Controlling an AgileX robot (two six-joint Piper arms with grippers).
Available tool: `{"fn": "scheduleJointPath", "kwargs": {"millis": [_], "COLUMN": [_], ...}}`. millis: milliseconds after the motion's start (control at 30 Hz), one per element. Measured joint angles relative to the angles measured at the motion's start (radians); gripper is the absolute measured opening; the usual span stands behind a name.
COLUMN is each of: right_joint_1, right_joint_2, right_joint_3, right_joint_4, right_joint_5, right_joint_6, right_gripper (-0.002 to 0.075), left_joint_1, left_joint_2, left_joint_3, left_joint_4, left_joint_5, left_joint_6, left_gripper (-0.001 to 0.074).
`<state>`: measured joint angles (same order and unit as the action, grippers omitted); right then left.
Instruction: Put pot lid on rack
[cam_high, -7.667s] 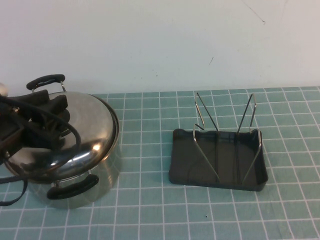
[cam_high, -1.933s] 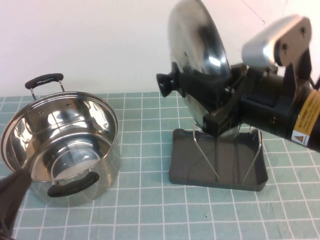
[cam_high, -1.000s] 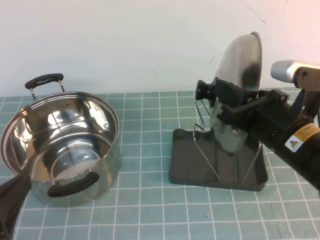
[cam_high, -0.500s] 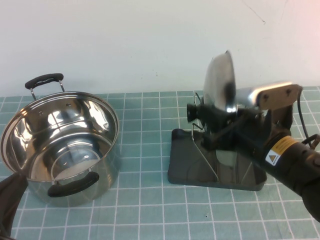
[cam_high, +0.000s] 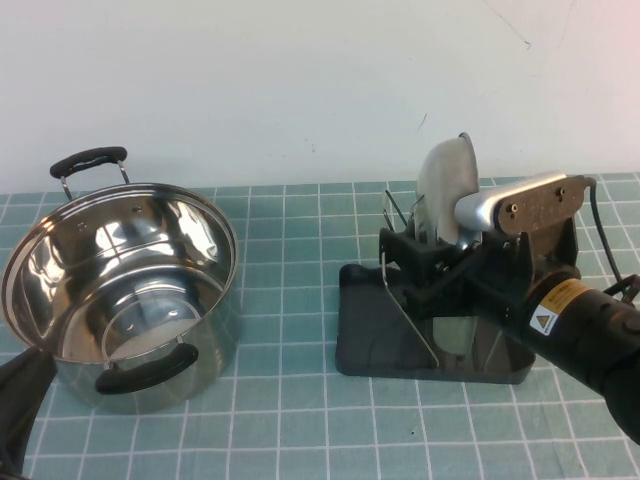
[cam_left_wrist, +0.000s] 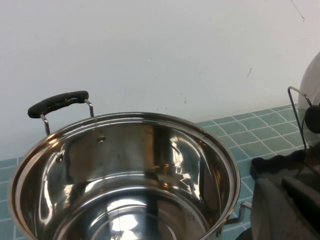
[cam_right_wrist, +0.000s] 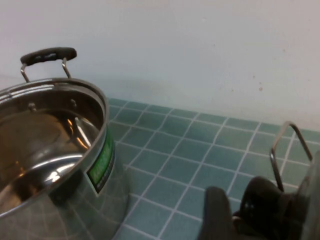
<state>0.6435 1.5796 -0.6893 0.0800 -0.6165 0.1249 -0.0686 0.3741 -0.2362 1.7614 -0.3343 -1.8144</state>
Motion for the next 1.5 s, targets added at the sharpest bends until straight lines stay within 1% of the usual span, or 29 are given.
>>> {"fn": "scheduleJointPath", "kwargs": {"millis": [67, 167, 300, 400, 500, 567, 733, 800, 833, 900, 967, 1000, 1033, 1100, 1167, 1233, 1333, 1433, 1500], "right_joint_1": [0.000, 0.000, 0.000, 0.000, 0.000, 0.000, 0.000, 0.000, 0.000, 0.000, -0.002, -0.002, -0.002, 0.000, 0.000, 0.000, 0.000, 0.000, 0.000], "right_joint_2": [0.000, -0.007, -0.062, -0.119, -0.168, -0.183, -0.200, -0.229, -0.258, -0.315, -0.387, -0.416, -0.448, -0.495, -0.526, -0.537, -0.539, -0.556, -0.587], "right_joint_3": [0.000, 0.000, 0.000, 0.000, 0.000, 0.000, 0.000, 0.000, 0.000, -0.009, -0.041, -0.060, -0.089, -0.154, -0.220, -0.273, -0.342, -0.369, -0.367], "right_joint_4": [0.000, 0.001, 0.010, 0.046, 0.123, 0.185, 0.243, 0.243, 0.232, 0.192, 0.092, 0.024, -0.045, -0.152, -0.232, -0.310, -0.448, -0.559, -0.598], "right_joint_5": [-0.021, -0.069, -0.083, -0.083, -0.072, -0.056, -0.047, -0.058, -0.058, -0.024, 0.092, 0.163, 0.270, 0.500, 0.784, 1.074, 1.436, 1.624, 1.669], "right_joint_6": [-0.006, -0.012, -0.039, -0.125, -0.243, -0.293, -0.325, -0.342, -0.356, -0.385, -0.410, -0.413, -0.413, -0.417, -0.428, -0.444, -0.452, -0.415, -0.385], "right_gripper": [0.0477, 0.0512, 0.0521, 0.0521, 0.0521, 0.0521, 0.0519, 0.0498, 0.0468, 0.0369, 0.0210, 0.0148, 0.0097, 0.0041, 0.0017, 0.0008, 0.0002, 0.0000, -0.0001], "left_joint_1": [0.000, 0.000, 0.000, 0.000, 0.000, 0.000, 0.000, 0.000, 0.000, 0.000, 0.000, 0.000, 0.000, 0.000, 0.000, 0.000, 0.000, 0.000, 0.000], "left_joint_2": [0.000, 0.000, 0.000, 0.000, 0.000, 0.000, 0.000, 0.000, 0.000, 0.000, 0.000, 0.000, 0.000, 0.000, 0.000, 0.000, 0.000, 0.000, 0.000], "left_joint_3": [0.000, 0.004, 0.012, 0.012, 0.012, 0.012, 0.012, 0.012, 0.012, 0.012, 0.012, 0.012, 0.012, 0.012, 0.012, 0.012, 0.012, 0.012, 0.012], "left_joint_4": [0.000, 0.000, 0.000, 0.000, 0.000, 0.000, 0.000, 0.000, 0.000, 0.000, 0.000, 0.000, 0.000, 0.000, 0.000, 0.000, 0.000, 0.000, 0.000], "left_joint_5": [0.000, 0.000, 0.004, 0.010, 0.012, 0.014, 0.014, 0.016, 0.016, 0.016, 0.016, 0.018, 0.020, 0.022, 0.024, 0.024, 0.024, 0.024, 0.024], "left_joint_6": [-0.002, -0.011, -0.011, -0.011, -0.011, -0.011, -0.011, -0.011, -0.011, -0.011, -0.011, -0.011, -0.011, -0.011, -0.011, -0.011, -0.011, -0.011, -0.011], "left_gripper": [0.0000, 0.0000, 0.0000, 0.0000, -0.0001, -0.0001, -0.0001, -0.0001, -0.0001, -0.0001, -0.0001, -0.0001, -0.0001, -0.0001, -0.0001, -0.0001, -0.0001, -0.0001, -0.0001]}}
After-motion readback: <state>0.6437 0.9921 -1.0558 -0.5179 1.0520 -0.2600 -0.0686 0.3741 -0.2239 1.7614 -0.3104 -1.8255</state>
